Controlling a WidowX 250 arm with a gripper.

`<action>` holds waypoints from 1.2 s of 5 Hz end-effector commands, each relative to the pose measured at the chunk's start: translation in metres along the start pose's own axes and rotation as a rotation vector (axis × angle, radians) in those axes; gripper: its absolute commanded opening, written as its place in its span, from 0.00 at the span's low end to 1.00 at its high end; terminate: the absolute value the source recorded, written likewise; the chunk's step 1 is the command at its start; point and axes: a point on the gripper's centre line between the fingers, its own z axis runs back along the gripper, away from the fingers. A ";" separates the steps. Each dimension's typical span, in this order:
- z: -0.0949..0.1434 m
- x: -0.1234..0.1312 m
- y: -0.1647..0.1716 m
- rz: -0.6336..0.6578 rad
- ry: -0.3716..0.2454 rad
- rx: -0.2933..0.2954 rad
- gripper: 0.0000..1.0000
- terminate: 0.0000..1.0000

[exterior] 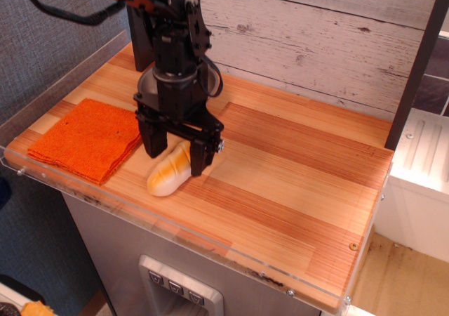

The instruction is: Hold the hotdog from center of the table and place it on top right side of the table.

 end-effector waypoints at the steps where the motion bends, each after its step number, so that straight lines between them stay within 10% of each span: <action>1: -0.007 0.001 0.002 0.012 -0.011 0.021 1.00 0.00; 2: 0.000 -0.001 -0.001 0.009 -0.042 0.027 0.00 0.00; 4: 0.041 0.005 -0.031 0.002 -0.177 -0.034 0.00 0.00; 6: 0.041 0.064 -0.074 0.041 -0.114 -0.089 0.00 0.00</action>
